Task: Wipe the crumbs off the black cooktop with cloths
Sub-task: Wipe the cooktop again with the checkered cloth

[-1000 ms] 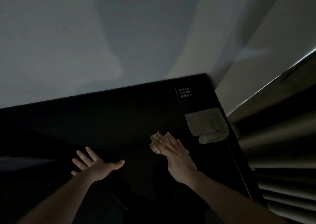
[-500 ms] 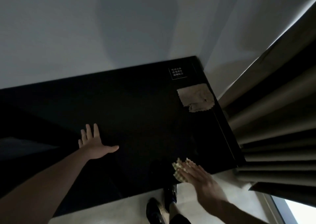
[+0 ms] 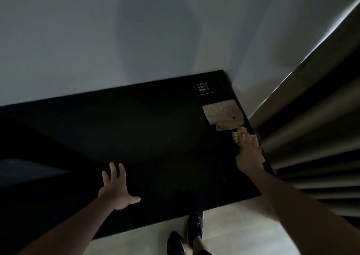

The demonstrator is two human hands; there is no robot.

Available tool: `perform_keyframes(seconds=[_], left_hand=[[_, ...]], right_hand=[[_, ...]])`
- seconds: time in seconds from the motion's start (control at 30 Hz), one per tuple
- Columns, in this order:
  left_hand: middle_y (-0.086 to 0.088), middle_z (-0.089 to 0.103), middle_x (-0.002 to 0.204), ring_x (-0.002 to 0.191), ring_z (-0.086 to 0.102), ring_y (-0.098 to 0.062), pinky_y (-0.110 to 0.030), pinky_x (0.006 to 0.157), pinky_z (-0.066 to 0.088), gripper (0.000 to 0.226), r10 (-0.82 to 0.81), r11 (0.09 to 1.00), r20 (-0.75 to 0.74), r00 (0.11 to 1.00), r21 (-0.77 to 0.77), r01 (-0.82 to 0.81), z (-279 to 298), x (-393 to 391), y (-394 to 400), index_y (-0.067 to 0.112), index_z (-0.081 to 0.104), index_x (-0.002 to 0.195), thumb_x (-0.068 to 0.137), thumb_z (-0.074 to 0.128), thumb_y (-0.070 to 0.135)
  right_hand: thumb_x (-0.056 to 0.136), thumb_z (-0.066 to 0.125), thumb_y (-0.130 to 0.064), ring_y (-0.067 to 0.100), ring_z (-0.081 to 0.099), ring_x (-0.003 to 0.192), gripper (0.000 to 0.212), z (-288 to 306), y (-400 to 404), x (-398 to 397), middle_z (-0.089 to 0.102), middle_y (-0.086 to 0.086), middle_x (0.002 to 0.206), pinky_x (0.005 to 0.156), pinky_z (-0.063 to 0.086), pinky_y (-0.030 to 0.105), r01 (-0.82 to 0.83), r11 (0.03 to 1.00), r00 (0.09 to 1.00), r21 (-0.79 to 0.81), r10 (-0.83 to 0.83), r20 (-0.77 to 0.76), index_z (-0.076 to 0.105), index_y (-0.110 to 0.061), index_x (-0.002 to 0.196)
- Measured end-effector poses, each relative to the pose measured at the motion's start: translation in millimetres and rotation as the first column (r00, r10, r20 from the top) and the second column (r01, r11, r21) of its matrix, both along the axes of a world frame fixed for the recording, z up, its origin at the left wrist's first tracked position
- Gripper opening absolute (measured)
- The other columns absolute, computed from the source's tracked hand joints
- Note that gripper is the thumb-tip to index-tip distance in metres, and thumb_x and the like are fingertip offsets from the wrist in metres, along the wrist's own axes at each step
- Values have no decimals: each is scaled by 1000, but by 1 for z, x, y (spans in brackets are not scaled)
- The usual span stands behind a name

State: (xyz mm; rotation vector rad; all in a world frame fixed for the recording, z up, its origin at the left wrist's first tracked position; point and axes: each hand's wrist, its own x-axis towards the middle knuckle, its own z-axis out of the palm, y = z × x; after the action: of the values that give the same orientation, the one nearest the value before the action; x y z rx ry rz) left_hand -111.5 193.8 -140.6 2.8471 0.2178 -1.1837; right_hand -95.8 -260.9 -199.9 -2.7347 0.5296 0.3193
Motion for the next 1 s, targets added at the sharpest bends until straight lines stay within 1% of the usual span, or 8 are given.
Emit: perform_keyframes(seconds=[0.1, 0.2, 0.37, 0.5, 0.57, 0.7, 0.8, 1.0], left_hand=[[-8, -32, 165, 155, -14, -41, -51, 115, 41, 145, 3, 1000, 62, 998, -15, -2, -6, -4, 5, 22, -21, 160, 66, 79, 70], [-5, -31, 166, 156, -14, -39, -51, 114, 42, 144, 11, 1000, 83, 996, -25, -9, -6, -5, 6, 25, -20, 160, 66, 80, 68], [-1, -30, 166, 157, -13, -35, -56, 116, 39, 144, 84, 995, 89, 993, -55, -79, -3, -6, 6, 27, -17, 160, 65, 84, 63], [-2, -18, 170, 158, -4, -35, -52, 120, 37, 131, 96, 991, 105, 990, -98, -86, 4, -20, 4, 24, -5, 163, 71, 81, 62], [-4, -1, 172, 157, 11, -32, -47, 122, 35, 119, 87, 985, 86, 993, -157, -73, 16, -27, -4, 24, 13, 163, 72, 78, 63], [6, 34, 161, 144, 41, -16, -32, 116, 39, 81, 86, 898, 141, 986, -440, -15, 55, -48, -39, 28, 46, 150, 80, 76, 54], [14, 47, 148, 136, 49, -9, -29, 111, 45, 62, 127, 787, 150, 980, -616, -8, 91, -63, -71, 37, 52, 141, 84, 74, 46], [17, 54, 141, 123, 57, -1, -18, 97, 50, 60, 212, 575, 89, 973, -817, -50, 150, -69, -115, 33, 51, 145, 90, 75, 33]], right_hand=[[106, 40, -17, 28, -3, 165, 67, -13, 56, -30, 7, 2, 179, 133, 2, 51, 52, 997, 998, 58, -54, 31, 17, -22, 169], [105, 29, -27, 26, 6, 165, 62, -14, 82, -82, 16, 3, 177, 134, 13, 53, -99, 992, 991, 77, 92, 96, 24, -23, 168], [79, 40, 13, 8, -9, 164, 107, 8, 80, -167, 0, -17, 175, 133, 16, 42, -218, 970, 976, 105, 214, 47, 12, -40, 167], [74, 40, 18, 11, 24, 162, 107, 28, 78, -186, 7, -30, 167, 97, 50, 17, -167, 976, 985, 139, 172, -26, 34, -45, 161], [81, 42, 16, 14, 56, 143, 97, 57, 85, -181, 25, -30, 163, 78, 54, 19, -110, 977, 989, 182, 126, -83, 42, -47, 156], [96, 51, 8, -11, 69, 103, 81, 103, 99, -177, 68, -43, 112, 85, 55, 12, -1, 923, 999, 384, -15, 40, 55, -66, 128], [104, 58, -11, 3, 73, 78, 43, 143, 108, -172, 79, -12, 91, 67, 61, 27, 142, 815, 977, 562, -206, 51, 66, -53, 110], [107, 61, -20, 12, 76, 102, 22, 206, 118, -156, 78, -7, 109, 71, 61, 21, 244, 482, 920, 841, -388, -45, 73, -34, 118]])
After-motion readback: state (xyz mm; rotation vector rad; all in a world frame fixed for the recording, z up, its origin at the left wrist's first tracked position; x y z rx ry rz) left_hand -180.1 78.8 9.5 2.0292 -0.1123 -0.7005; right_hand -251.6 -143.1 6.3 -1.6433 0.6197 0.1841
